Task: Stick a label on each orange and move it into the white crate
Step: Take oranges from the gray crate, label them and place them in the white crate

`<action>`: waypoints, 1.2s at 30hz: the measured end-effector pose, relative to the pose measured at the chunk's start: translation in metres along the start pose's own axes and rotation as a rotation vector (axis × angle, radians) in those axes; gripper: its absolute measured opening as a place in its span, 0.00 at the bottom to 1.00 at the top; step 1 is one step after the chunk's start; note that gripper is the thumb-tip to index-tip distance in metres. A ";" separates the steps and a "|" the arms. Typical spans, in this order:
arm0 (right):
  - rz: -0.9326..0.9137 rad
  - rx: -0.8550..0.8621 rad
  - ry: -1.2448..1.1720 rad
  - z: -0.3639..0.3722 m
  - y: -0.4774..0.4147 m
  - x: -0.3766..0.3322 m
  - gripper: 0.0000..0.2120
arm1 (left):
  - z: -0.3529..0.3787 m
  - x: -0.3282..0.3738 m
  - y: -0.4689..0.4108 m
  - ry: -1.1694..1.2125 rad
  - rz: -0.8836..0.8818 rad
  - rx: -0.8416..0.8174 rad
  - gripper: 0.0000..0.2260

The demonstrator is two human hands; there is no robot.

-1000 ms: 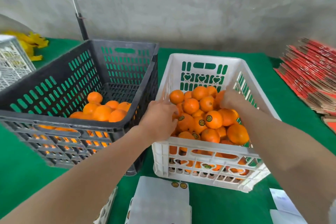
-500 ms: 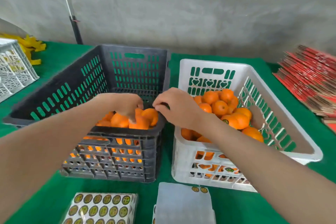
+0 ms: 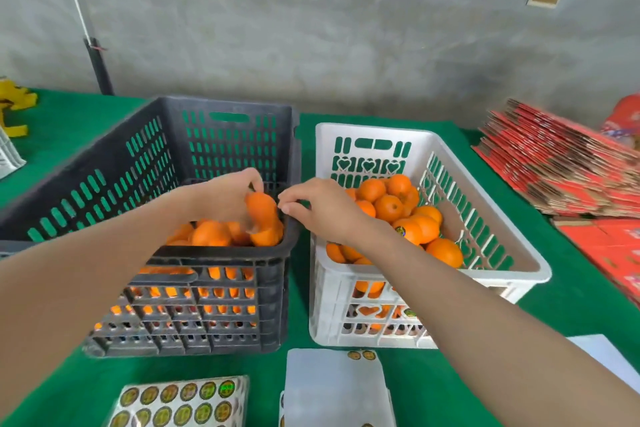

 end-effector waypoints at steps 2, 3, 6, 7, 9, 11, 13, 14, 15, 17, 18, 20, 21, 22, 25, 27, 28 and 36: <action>0.013 -0.018 -0.079 -0.002 0.004 0.006 0.12 | -0.023 0.005 0.031 0.455 0.134 0.117 0.25; 0.016 -0.022 -0.149 -0.004 0.009 0.009 0.16 | -0.025 0.010 0.046 0.672 0.204 0.120 0.27; -0.011 0.035 -0.436 -0.011 0.033 0.010 0.30 | -0.014 0.028 0.078 0.989 0.336 0.085 0.34; -0.038 0.060 -0.517 -0.013 0.043 0.006 0.33 | -0.006 0.036 0.085 1.043 0.367 0.069 0.39; -0.114 0.115 -0.596 -0.016 0.063 -0.008 0.36 | 0.012 0.053 0.096 1.175 0.445 0.024 0.46; -0.199 0.182 -0.597 -0.018 0.083 -0.023 0.34 | 0.035 0.081 0.103 1.262 0.575 -0.063 0.43; -0.243 0.243 -0.578 -0.018 0.105 -0.029 0.31 | 0.061 0.108 0.108 1.324 0.700 -0.159 0.36; -0.236 0.254 -0.576 -0.017 0.114 -0.027 0.30 | 0.076 0.116 0.109 1.360 0.718 -0.192 0.33; -0.222 0.246 -0.566 -0.016 0.122 -0.024 0.29 | 0.090 0.119 0.107 1.391 0.700 -0.207 0.33; -0.202 0.185 -0.529 -0.010 0.136 -0.015 0.28 | 0.114 0.120 0.102 1.385 0.627 -0.194 0.37; -0.185 0.142 -0.514 -0.005 0.141 -0.010 0.28 | 0.125 0.119 0.099 1.363 0.588 -0.187 0.39; -0.126 0.068 -0.505 0.008 0.148 0.003 0.27 | 0.145 0.119 0.095 1.329 0.529 -0.176 0.41; -0.094 0.044 -0.517 0.015 0.151 0.009 0.27 | 0.153 0.119 0.093 1.331 0.509 -0.168 0.41; -0.068 0.026 -0.535 0.023 0.154 0.014 0.26 | 0.161 0.119 0.091 1.348 0.494 -0.160 0.40; -0.041 0.002 -0.577 0.038 0.161 0.023 0.25 | 0.176 0.113 0.087 1.419 0.455 -0.113 0.36; -0.044 -0.023 -0.603 0.046 0.162 0.023 0.25 | 0.184 0.109 0.087 1.453 0.455 -0.109 0.40; -0.037 -0.036 -0.633 0.050 0.162 0.024 0.23 | 0.187 0.110 0.088 1.449 0.466 -0.117 0.41; 0.352 -0.198 -1.270 0.127 0.167 0.058 0.18 | 0.194 0.086 0.087 0.643 0.147 0.182 0.39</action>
Point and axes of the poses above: each hand's wrist, its own y-axis away from the middle knuckle, its own z-axis out of the palm, x = y × z, the point moved 10 cm from there along -y, towards the middle knuckle, and after that the axes turned 15 degrees about -x, right-handed, at the moved point
